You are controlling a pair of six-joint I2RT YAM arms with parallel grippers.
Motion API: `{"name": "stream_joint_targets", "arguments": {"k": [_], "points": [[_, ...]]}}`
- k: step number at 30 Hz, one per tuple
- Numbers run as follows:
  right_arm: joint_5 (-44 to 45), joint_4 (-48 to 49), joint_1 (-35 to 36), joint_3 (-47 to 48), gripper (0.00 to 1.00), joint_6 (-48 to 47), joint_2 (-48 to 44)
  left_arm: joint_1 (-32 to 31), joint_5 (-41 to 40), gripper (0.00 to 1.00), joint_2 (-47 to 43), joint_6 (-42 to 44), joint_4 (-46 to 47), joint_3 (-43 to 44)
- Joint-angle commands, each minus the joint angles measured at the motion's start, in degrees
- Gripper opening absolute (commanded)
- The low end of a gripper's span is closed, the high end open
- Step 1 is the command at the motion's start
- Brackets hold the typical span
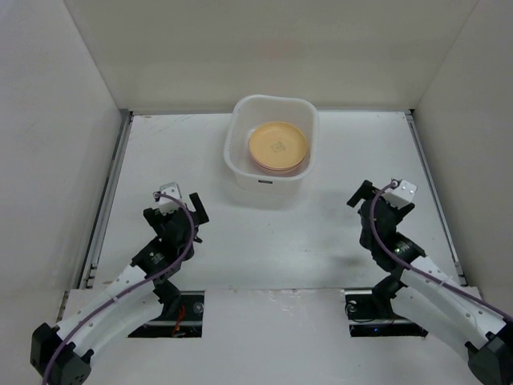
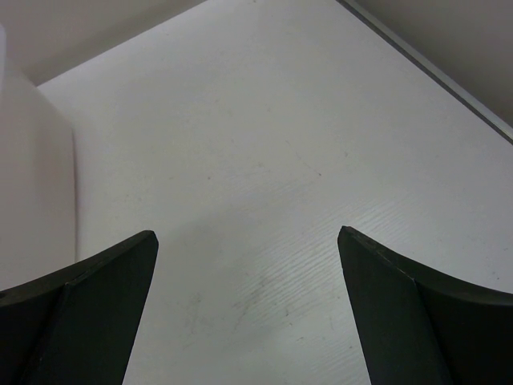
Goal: Place the plates into the plastic bin on the countertop
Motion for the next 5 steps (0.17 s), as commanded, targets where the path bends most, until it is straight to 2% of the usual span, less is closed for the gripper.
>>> {"name": "stream_joint_targets", "arguments": {"k": [1,5], "points": [[-0.2,2.8,-0.6,0.3,1.0,0.5,-0.1,0.3,-1.7,1.0,1.1,0.1,0.8,1.3],[-0.2,2.8,-0.7,0.6,1.0,0.6,1.2,0.3,-1.3,1.0,1.4,0.3,1.4,0.8]]}}
